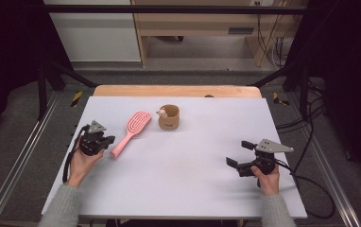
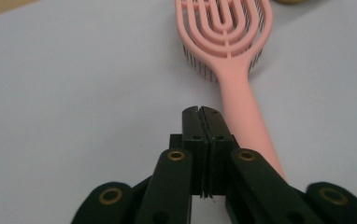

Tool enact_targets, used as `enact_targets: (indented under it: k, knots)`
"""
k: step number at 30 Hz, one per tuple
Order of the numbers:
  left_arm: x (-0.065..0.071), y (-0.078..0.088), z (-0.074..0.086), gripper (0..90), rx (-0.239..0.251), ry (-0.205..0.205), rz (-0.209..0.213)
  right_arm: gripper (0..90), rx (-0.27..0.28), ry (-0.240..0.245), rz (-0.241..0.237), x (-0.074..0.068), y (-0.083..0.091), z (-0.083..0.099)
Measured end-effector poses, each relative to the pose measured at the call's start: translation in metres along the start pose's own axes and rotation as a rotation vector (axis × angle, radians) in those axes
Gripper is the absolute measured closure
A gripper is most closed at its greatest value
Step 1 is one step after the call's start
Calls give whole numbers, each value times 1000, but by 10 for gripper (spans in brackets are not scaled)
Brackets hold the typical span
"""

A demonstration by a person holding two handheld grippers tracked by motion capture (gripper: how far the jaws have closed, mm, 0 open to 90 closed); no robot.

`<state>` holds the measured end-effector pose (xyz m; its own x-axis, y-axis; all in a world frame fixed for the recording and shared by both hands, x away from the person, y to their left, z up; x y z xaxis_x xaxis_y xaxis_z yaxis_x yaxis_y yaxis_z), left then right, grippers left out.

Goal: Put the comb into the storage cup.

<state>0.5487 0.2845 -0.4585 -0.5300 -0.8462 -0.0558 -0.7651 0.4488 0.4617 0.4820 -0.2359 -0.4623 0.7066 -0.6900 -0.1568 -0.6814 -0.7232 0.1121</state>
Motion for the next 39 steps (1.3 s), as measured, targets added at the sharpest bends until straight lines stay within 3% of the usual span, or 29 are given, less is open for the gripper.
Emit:
enact_targets:
  k: [3,8,14,20,27,39]
  knots:
    - [0,10,-9,717,62,24,-1,5,2,-2,0,0,0,0]
    - [1,16,-17,452,98,50,0,4,4,-1,0,0,0,0]
    - [3,23,-26,272,156,76,10,4,3,-1,-1,0,0,0]
    - [8,30,-36,91,175,90,39,4,3,0,-1,0,0,0]
    - [11,27,-42,20,164,90,24,4,4,-2,-1,0,0,0]
    - [17,13,-51,0,159,100,49,3,1,2,-2,0,0,0]
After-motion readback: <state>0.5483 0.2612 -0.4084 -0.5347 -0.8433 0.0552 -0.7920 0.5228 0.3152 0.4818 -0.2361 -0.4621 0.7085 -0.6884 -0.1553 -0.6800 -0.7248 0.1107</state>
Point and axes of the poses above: each handheld gripper's, and its own axes: y roughly backward along the jaws, z roughly out of its underside, x roughly to its right, the point moved 3 cm from there along -y, roughly forward along the jaws, and after that the axes turned 13 degrees about x, right-handed, at the moved point
